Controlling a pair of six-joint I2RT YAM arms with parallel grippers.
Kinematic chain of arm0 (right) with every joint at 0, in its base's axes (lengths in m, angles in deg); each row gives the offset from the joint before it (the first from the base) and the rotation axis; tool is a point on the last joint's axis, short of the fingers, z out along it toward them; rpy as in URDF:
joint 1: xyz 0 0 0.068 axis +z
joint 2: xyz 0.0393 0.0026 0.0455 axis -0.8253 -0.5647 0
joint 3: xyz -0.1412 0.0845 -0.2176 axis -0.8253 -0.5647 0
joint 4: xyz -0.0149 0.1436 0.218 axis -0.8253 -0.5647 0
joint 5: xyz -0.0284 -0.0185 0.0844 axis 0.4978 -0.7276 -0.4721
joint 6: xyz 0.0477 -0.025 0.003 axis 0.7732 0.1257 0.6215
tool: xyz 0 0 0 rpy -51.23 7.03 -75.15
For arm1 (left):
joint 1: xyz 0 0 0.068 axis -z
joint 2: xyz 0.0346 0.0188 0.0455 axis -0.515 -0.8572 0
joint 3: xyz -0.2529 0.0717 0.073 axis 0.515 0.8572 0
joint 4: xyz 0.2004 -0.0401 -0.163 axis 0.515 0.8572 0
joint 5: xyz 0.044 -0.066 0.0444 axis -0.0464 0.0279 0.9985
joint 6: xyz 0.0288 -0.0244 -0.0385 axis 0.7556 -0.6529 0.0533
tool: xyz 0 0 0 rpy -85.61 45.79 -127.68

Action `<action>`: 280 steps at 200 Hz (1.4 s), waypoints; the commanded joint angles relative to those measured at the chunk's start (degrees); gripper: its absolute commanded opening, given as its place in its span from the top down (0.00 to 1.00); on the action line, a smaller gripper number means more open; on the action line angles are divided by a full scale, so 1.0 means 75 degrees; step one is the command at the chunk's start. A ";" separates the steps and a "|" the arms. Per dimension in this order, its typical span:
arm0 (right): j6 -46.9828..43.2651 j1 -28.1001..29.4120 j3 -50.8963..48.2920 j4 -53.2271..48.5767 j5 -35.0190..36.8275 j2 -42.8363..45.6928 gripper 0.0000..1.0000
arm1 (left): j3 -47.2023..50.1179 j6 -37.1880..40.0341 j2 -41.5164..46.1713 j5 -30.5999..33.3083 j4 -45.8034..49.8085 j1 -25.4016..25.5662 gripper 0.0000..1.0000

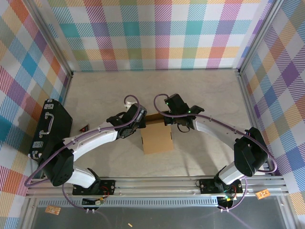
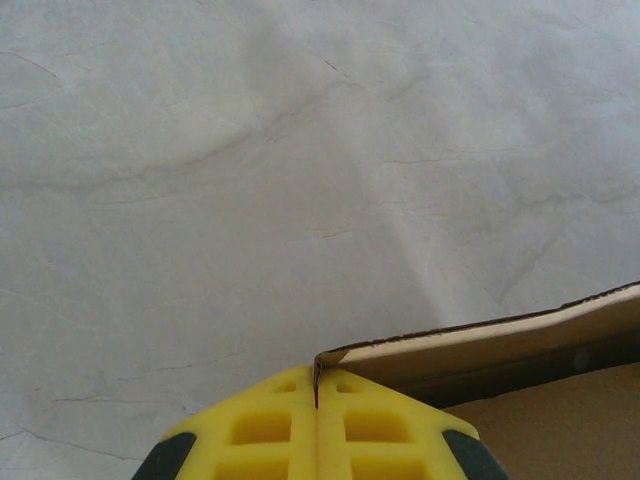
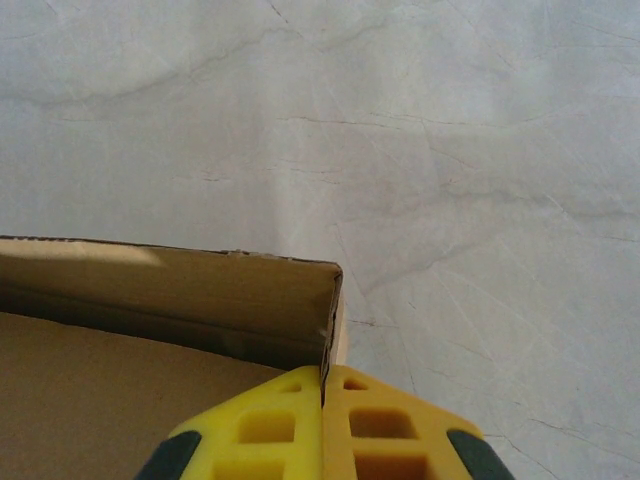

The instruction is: Fold the paper box

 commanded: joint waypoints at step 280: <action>-0.1100 0.0432 -0.2818 0.4988 -0.1299 0.1834 0.99 | 0.1216 0.0679 0.1753 0.0158 -0.1727 0.0825 1.00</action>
